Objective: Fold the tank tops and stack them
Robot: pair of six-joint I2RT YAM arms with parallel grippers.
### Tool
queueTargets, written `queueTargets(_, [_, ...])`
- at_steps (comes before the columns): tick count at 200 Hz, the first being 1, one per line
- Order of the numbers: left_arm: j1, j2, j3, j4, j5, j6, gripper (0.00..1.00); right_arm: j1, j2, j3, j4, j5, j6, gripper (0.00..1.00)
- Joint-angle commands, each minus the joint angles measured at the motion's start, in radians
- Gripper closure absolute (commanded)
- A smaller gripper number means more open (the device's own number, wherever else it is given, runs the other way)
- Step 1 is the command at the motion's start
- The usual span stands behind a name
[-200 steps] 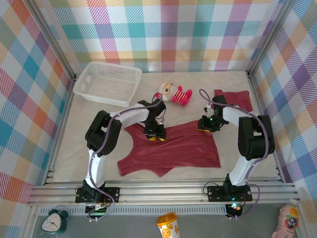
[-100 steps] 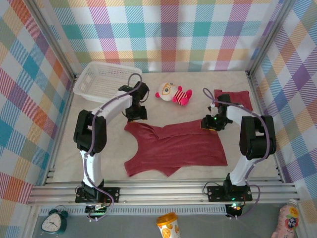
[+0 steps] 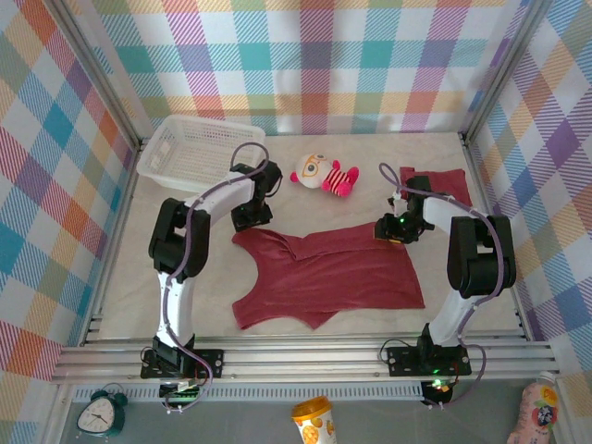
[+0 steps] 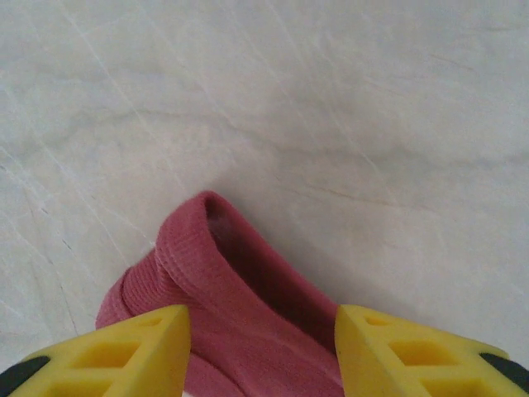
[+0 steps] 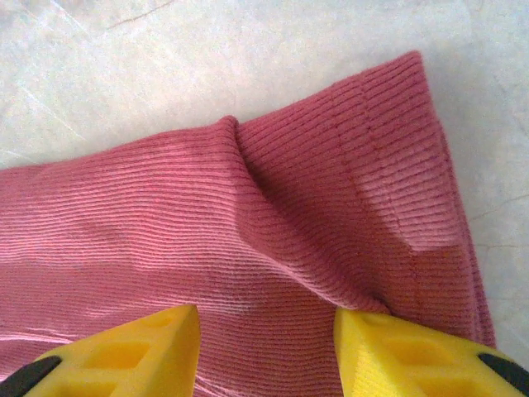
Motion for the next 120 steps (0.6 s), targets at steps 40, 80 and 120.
queueTargets(40, [-0.006,0.054,0.064,-0.029,-0.108,-0.085,0.55,-0.001,0.004,-0.002,0.022,-0.057,0.006,0.53])
queueTargets(80, [-0.010,0.082,0.072,-0.042,-0.082,-0.071,0.64,-0.002,-0.001,-0.003,0.016,-0.073,0.009,0.53])
queueTargets(120, [-0.010,0.046,0.059,-0.086,-0.105,-0.049,0.65,-0.003,0.006,0.000,0.021,-0.081,0.011,0.53])
